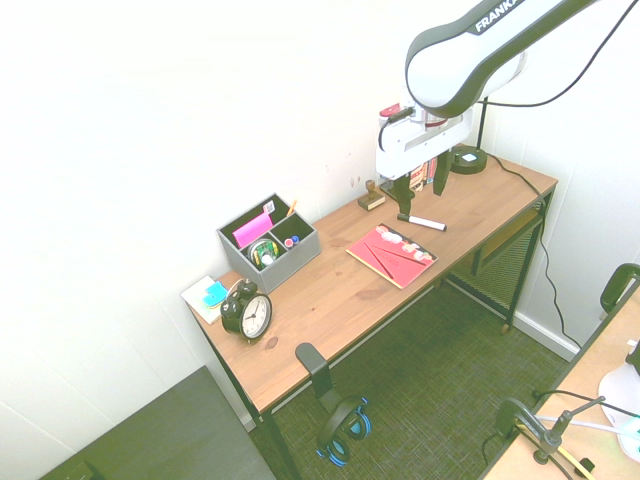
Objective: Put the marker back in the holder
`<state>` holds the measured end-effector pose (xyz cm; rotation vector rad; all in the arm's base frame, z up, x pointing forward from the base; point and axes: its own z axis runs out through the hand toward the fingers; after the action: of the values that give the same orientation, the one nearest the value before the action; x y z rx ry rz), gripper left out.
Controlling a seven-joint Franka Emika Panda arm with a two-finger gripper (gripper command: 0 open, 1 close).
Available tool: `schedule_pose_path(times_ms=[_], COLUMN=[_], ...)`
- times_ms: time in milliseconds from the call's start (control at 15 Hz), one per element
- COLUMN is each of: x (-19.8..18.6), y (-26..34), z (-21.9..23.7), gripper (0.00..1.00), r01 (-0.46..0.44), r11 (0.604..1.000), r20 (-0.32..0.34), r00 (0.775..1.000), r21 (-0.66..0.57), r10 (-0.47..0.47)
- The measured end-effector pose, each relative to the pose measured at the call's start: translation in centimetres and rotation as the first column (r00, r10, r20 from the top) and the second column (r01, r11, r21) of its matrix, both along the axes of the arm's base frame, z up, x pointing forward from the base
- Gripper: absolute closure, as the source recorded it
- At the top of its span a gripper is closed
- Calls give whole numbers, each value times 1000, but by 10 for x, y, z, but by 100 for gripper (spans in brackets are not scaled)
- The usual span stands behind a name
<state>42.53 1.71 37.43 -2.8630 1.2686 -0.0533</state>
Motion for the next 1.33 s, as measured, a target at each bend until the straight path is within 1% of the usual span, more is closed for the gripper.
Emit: schedule_pose_path(times_ms=[133, 200, 267, 333, 467, 600, 800, 1000, 1333], x=[0, 0, 1, 4, 12, 17, 31, 44, 68], y=[0, -2, -7, -13, -35, -59, -89, -115, -153], z=[-1, -1, -1, -2, -11, -34, -68, -103, -150], gripper=[0, 0, 0, 0, 0, 0, 0, 0, 0], r01=[-11, -32, -69, -119, -231, -298, -316, -359, -395], r11=[1000, 999, 998, 993, 973, 954, 949, 932, 916], r20=[-4, -7, 3, 26, 55, 41, 37, 36, 28], r00=[1000, 999, 998, 993, 971, 953, 948, 932, 917], r21=[0, 4, 10, 8, -14, -15, -21, -56, -67], r10=[11, 32, 69, 119, 232, 299, 316, 361, 398])
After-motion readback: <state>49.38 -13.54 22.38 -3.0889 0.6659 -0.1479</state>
